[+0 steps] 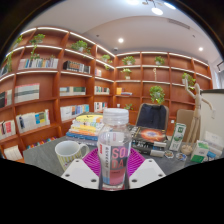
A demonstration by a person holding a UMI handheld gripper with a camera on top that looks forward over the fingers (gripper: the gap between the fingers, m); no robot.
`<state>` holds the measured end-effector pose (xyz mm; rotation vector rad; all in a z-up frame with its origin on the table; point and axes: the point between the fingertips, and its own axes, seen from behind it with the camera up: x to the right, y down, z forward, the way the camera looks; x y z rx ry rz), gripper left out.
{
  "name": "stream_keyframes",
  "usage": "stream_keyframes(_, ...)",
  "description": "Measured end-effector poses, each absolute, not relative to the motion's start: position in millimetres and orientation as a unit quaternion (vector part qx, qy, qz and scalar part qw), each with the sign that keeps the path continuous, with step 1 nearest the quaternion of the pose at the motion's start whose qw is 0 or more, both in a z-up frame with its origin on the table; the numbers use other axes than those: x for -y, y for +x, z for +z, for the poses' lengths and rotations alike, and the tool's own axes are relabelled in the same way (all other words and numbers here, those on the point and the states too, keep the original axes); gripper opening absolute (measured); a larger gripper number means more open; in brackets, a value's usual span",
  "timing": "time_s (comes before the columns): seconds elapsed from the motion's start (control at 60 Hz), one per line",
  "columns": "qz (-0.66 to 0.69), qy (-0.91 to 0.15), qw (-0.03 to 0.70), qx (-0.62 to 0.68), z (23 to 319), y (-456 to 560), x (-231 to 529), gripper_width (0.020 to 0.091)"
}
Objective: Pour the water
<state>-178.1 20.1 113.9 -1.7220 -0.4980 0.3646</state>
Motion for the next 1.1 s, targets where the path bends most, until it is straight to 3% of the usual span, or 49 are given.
stream_keyframes(0.15,0.169,-0.748,0.607,0.21,92.6,-178.3,-22.1,0.0336)
stream_keyframes(0.3,0.167,-0.734,0.623,0.212,95.8,-179.1,-19.8,0.0328)
stream_keyframes(0.35,0.164,-0.732,0.626,0.213,95.2,-179.6,-20.6,0.0365)
stream_keyframes(0.467,0.156,-0.74,0.622,0.203,94.1,-175.5,-21.4,0.0508)
stream_keyframes(0.55,0.145,-0.753,0.615,0.184,94.5,-165.3,-16.6,0.0784)
stream_keyframes(0.6,0.138,-0.752,0.62,0.175,99.6,-158.5,-9.2,0.0882)
stream_keyframes(1.1,0.08,-0.767,0.635,0.045,135.3,-39.1,88.6,0.088)
